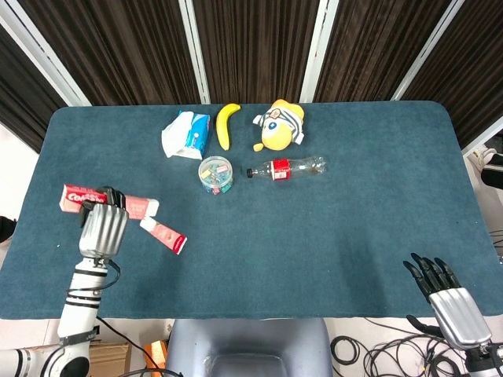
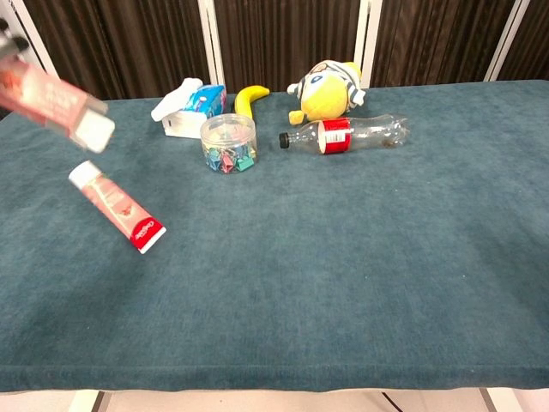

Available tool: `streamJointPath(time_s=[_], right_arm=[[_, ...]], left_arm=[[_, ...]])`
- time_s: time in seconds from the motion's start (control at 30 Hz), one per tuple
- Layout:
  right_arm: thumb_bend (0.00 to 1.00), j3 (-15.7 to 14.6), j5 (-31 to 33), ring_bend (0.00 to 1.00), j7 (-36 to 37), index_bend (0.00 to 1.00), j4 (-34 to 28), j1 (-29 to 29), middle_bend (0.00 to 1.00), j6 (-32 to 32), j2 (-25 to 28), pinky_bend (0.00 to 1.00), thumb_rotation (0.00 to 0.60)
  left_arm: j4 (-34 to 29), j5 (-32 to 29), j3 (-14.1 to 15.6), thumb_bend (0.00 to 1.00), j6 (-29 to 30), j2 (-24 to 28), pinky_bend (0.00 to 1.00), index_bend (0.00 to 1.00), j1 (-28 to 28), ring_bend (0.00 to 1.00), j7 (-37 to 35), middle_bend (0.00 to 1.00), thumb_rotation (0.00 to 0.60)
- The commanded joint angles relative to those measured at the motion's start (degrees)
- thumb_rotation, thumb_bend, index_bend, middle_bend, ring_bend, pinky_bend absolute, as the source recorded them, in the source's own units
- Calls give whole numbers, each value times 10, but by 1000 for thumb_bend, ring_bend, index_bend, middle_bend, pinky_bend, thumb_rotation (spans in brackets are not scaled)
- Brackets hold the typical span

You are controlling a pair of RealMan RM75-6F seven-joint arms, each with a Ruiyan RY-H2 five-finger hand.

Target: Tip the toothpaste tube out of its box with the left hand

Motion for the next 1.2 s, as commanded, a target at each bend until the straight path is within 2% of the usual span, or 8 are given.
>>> streamJointPath(time_s=[0.03,0.13,0.3,0.43,0.6,0.9,1.07,1.2], right_arm=[[95,0,1,46,-2,12,-1,0,0,-2,0,68,600],[95,0,1,46,-4,12,-1,1,0,-4,-1,68,600],[95,0,2,46,-8,12,-2,1,0,-6,-1,68,600],[95,-3,1,46,-8,12,-3,3,0,-11,0,68,600],[95,-1,5,46,-10,12,-5,5,0,-14,1,68,600],[95,1,8,46,-7,12,-6,4,0,-12,3,68,600],[95,4,15,46,-10,14,-9,3,0,-12,3,68,600],[95,5,17,46,-11,17,-9,2,0,-10,2,68,600]], left_arm=[[43,40,-7,406,27,5,924,507,13,886,-30,556,600],[18,34,-9,406,14,10,924,504,29,886,-75,557,600],[-90,-7,18,405,-93,51,927,508,59,886,-231,563,600],[-65,26,48,403,-152,45,928,508,72,885,-315,562,600],[-13,16,46,402,-198,12,928,501,83,886,-378,550,600],[54,2,29,351,-251,-15,883,210,97,793,-480,344,600],[50,-6,24,303,-241,-13,901,29,110,741,-482,203,600],[26,-15,27,290,-256,9,847,0,116,652,-494,120,600]])
